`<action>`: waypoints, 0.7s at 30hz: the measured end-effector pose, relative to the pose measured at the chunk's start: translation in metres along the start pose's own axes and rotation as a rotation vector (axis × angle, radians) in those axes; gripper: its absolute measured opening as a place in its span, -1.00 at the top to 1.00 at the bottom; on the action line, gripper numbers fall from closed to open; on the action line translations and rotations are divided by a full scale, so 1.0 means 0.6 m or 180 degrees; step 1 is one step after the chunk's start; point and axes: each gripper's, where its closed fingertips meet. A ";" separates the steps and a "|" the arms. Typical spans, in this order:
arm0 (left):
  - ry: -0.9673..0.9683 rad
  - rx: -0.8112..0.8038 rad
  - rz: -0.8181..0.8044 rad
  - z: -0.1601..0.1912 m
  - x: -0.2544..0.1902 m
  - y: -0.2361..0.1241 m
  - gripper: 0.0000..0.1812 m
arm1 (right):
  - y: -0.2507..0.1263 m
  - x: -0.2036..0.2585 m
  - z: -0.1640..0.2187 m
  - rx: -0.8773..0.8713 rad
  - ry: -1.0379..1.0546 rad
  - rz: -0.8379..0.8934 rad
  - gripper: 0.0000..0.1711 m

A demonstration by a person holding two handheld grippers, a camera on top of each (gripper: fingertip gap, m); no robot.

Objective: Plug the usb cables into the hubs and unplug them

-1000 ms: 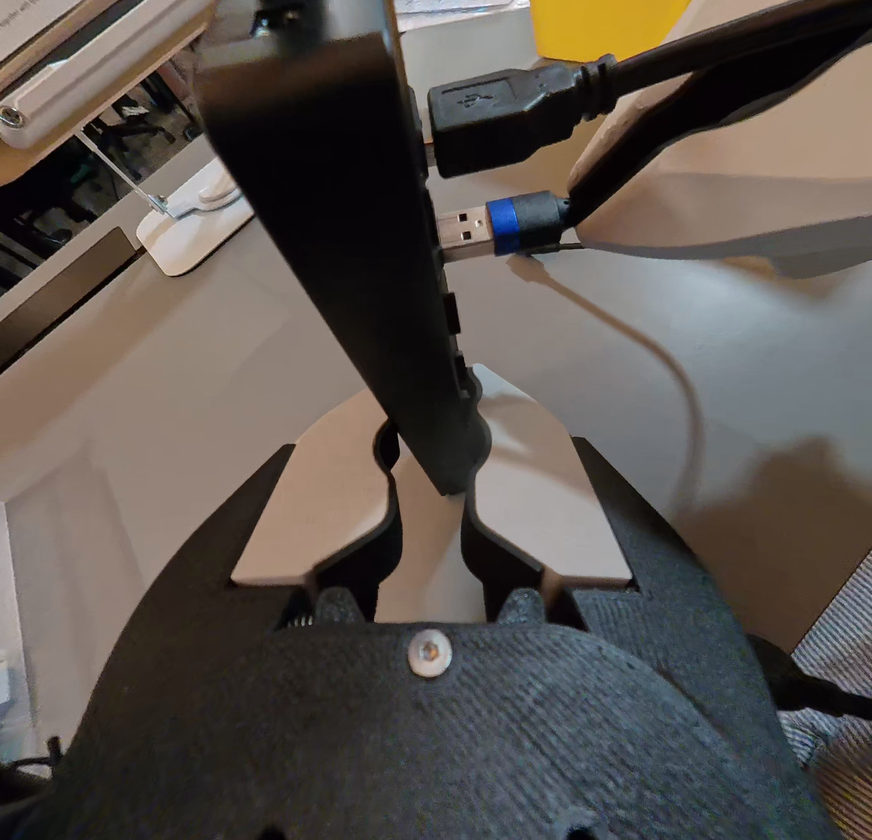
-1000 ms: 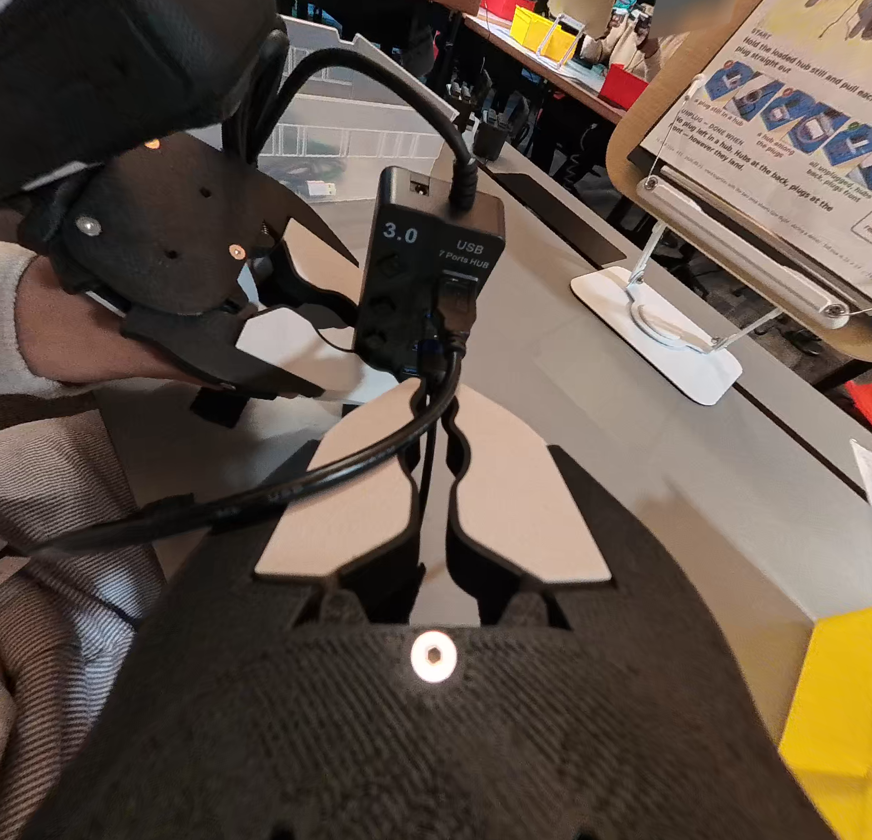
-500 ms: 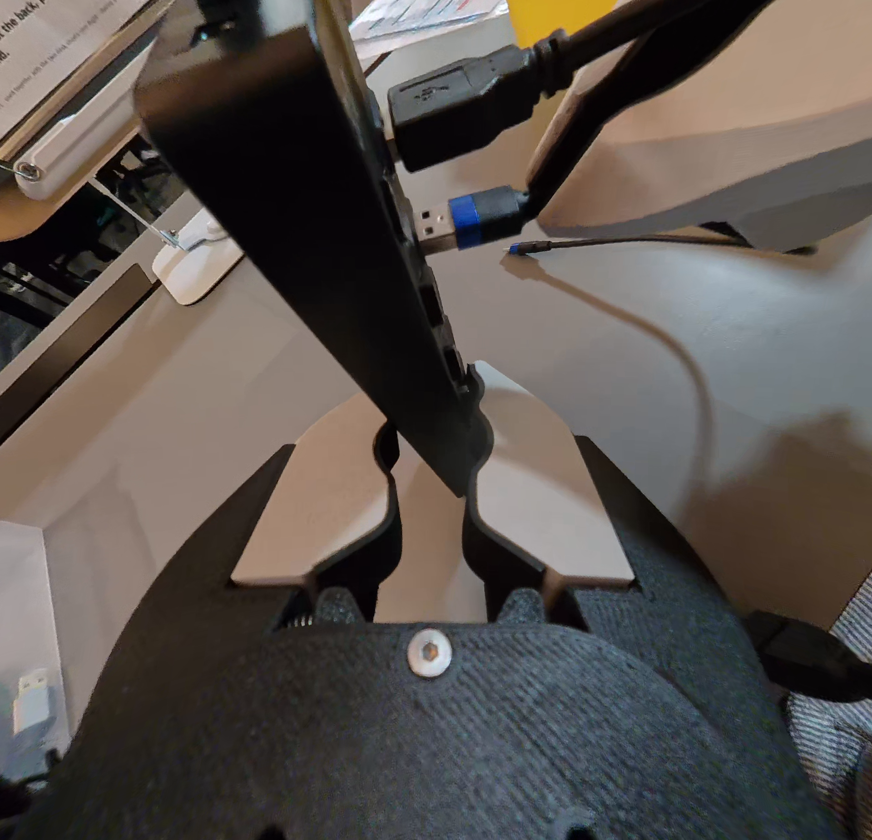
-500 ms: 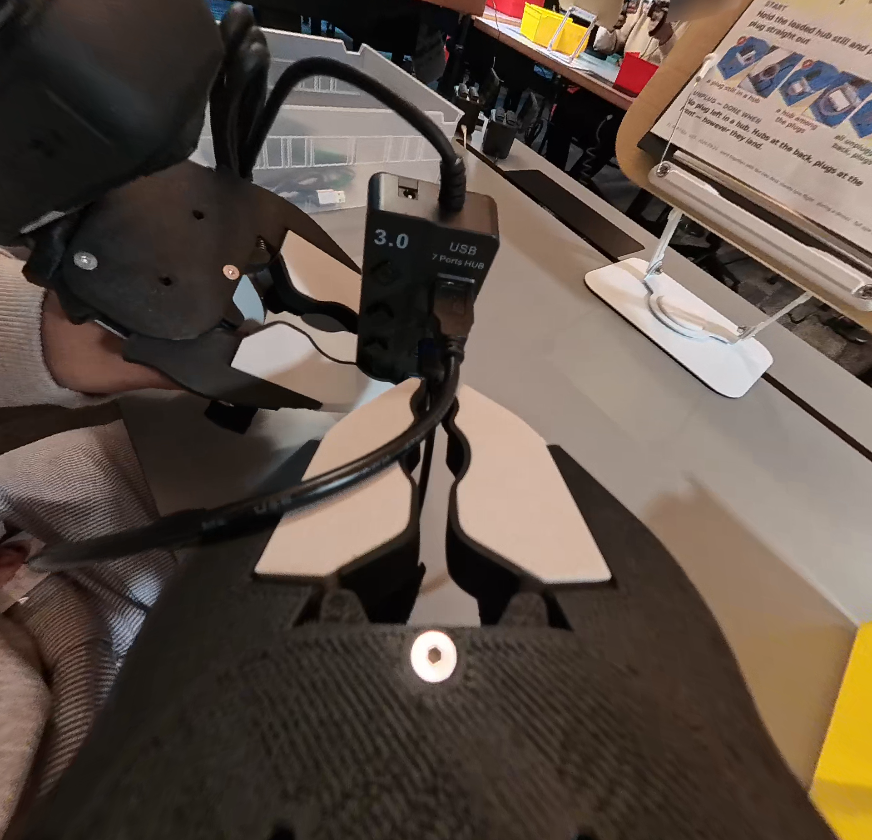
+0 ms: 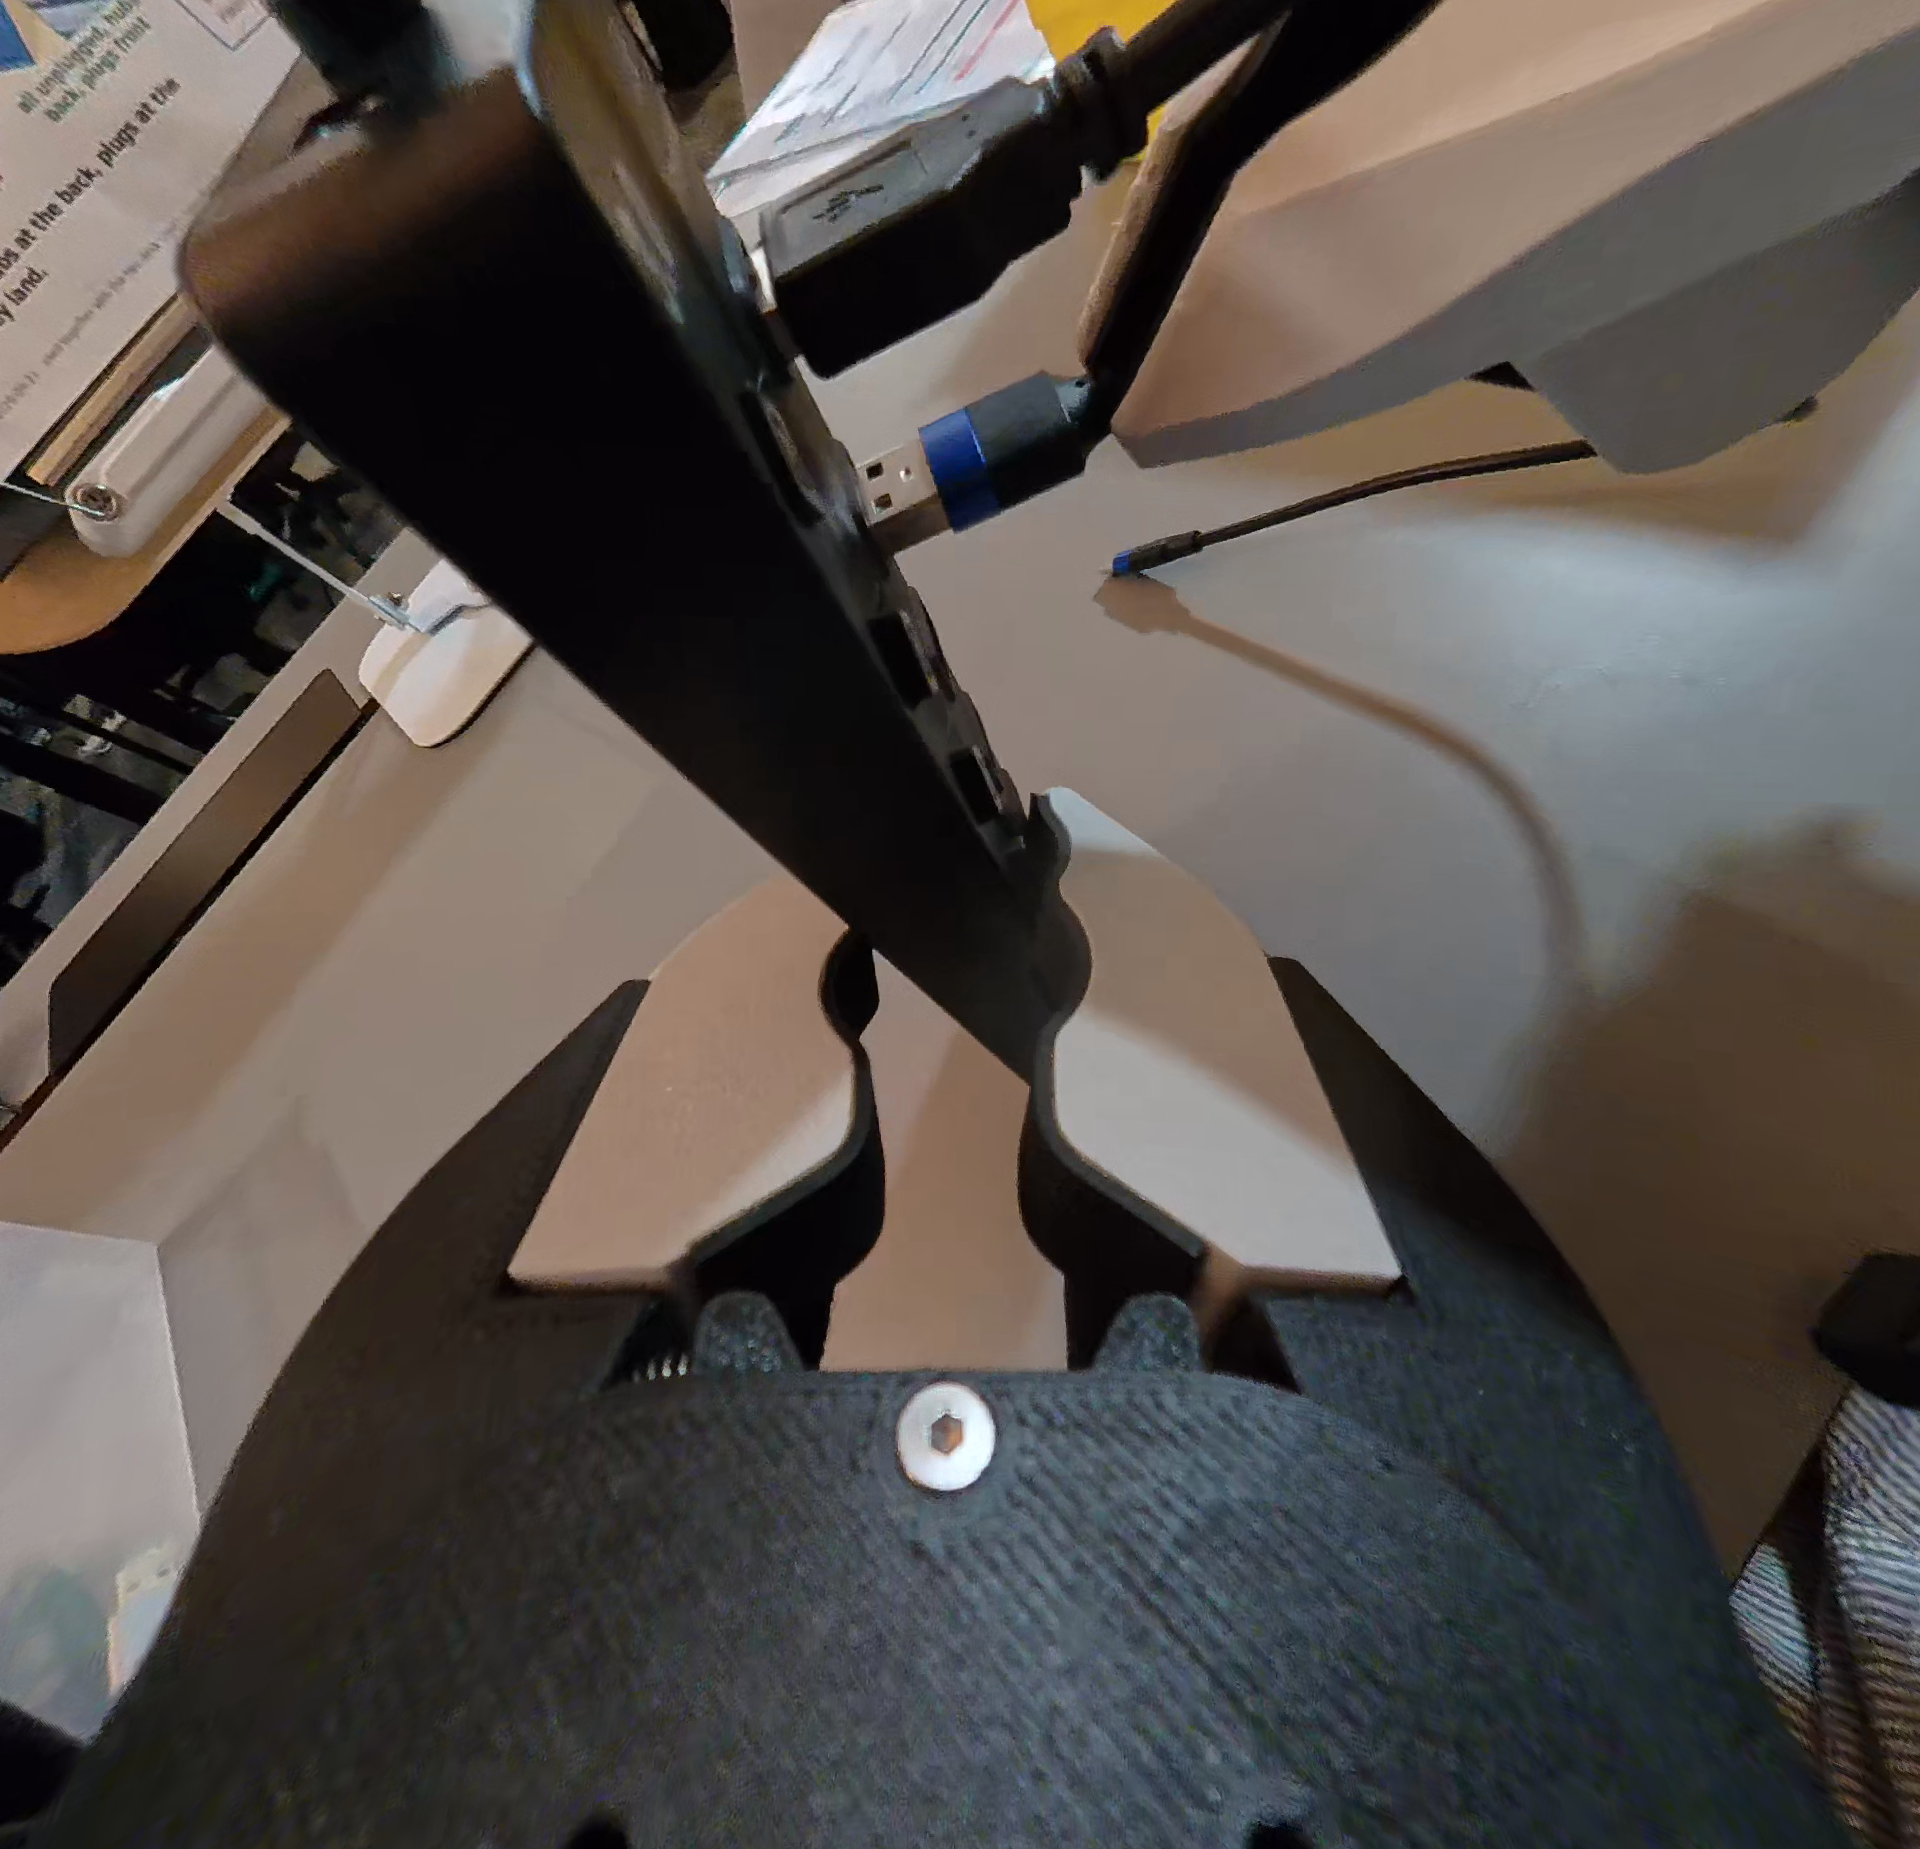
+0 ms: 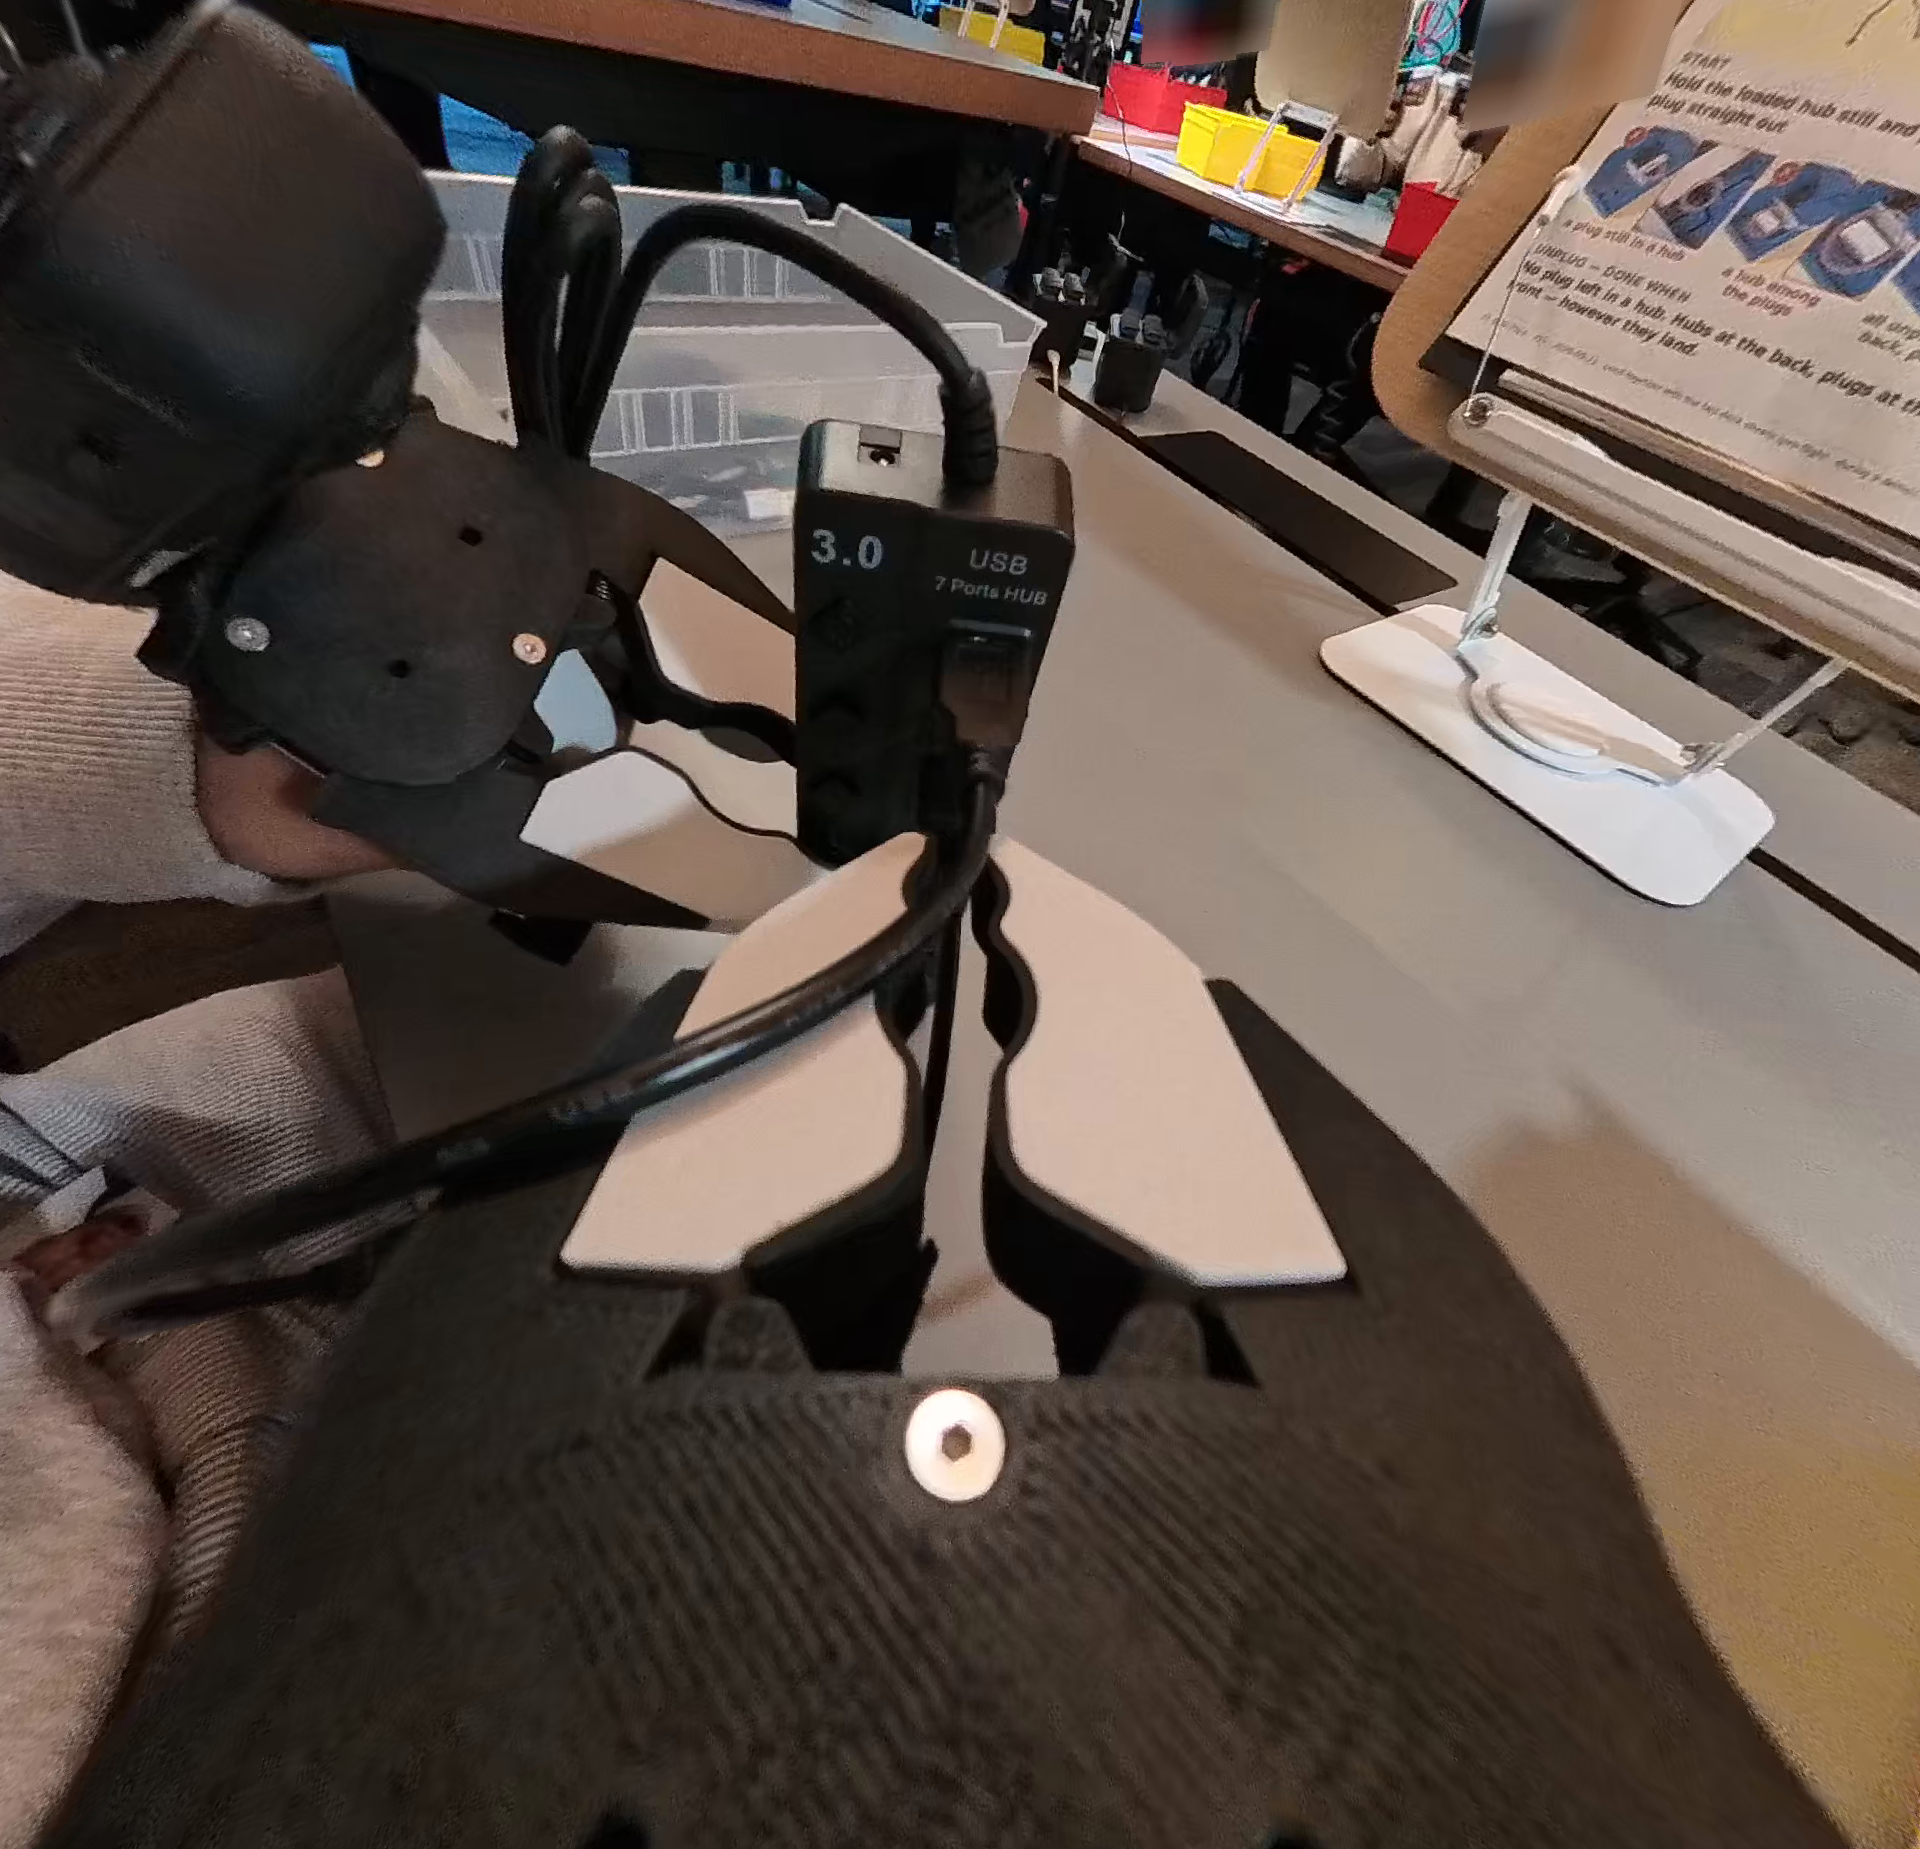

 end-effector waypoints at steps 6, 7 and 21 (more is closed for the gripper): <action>0.0102 -0.0059 -0.0011 -0.005 -0.005 -0.002 0.67 | -0.003 0.000 -0.003 -0.0104 0.0063 -0.0081 0.93; 0.0103 -0.0081 -0.0001 -0.006 -0.005 -0.003 0.67 | -0.004 0.000 -0.005 -0.0141 0.0086 -0.0108 0.93; 0.0511 -0.0208 -0.0223 -0.018 -0.006 -0.014 0.65 | -0.014 0.003 -0.014 -0.0358 0.0247 -0.0327 0.93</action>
Point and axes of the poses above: each gripper's, where its closed fingertips meet, y out along the fingers, z out of its underside, x = y × z across the jaws, and after that the axes turned 10 degrees about x, right-handed
